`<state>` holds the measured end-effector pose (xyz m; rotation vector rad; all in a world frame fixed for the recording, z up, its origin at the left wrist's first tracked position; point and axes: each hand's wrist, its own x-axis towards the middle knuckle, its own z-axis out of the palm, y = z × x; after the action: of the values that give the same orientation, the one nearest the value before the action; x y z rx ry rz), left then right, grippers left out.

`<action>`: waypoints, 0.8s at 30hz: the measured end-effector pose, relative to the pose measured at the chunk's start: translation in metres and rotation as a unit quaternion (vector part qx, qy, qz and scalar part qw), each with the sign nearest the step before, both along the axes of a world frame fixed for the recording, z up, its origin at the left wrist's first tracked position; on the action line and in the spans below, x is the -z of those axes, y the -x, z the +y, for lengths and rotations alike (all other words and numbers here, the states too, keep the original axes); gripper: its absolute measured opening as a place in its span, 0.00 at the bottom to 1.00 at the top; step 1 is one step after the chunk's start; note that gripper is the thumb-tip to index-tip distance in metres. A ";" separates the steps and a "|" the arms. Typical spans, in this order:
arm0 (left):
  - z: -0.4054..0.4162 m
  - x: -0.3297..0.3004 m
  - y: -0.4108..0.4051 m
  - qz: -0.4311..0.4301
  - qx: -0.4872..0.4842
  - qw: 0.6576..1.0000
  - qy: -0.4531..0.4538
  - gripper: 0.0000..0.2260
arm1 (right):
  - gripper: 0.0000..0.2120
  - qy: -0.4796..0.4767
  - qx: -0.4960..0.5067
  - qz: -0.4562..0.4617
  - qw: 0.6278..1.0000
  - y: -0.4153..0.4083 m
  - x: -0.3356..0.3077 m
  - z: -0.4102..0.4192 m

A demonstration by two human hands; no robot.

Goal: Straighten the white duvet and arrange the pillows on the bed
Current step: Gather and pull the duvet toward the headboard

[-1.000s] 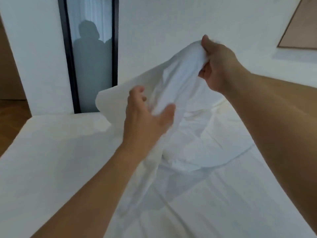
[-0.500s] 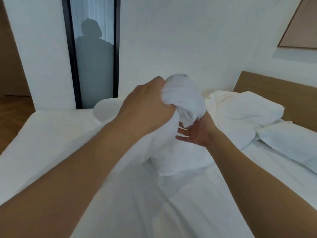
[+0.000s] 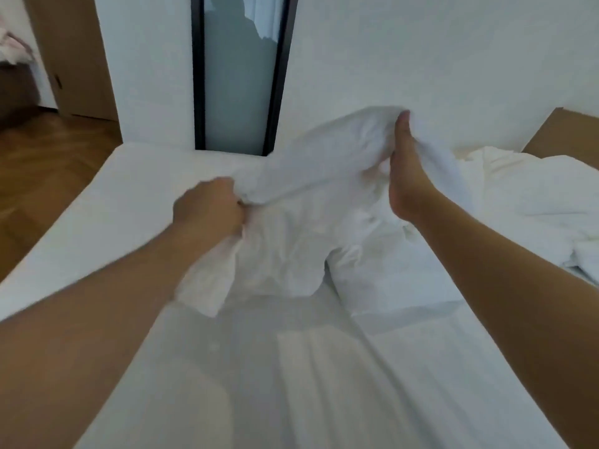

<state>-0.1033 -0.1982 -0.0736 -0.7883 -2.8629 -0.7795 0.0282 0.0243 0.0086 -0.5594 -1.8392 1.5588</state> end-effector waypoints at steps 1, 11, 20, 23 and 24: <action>-0.004 -0.010 0.028 0.083 -0.047 0.995 0.007 0.10 | 0.34 -0.132 0.009 -0.052 0.990 0.017 0.008 0.004; 0.066 0.089 0.062 -0.163 0.052 0.982 -0.075 0.35 | 0.43 -0.525 -0.034 -0.420 0.740 0.161 0.145 0.070; 0.085 0.085 0.076 -0.055 0.075 0.979 0.180 0.39 | 0.40 -0.452 -0.104 -0.425 0.777 0.201 0.171 0.103; 0.109 0.078 0.145 -0.033 0.037 0.985 0.163 0.25 | 0.43 -0.286 -0.238 -0.408 0.834 0.216 0.151 0.129; 0.115 0.077 0.163 -0.007 0.019 0.985 0.170 0.22 | 0.47 -0.285 -0.272 -0.416 0.820 0.221 0.144 0.137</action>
<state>-0.2661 -0.0833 -0.1505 -0.8747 -3.0438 -0.3008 -0.1926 0.1610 -0.1349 -0.4745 -3.2120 0.9836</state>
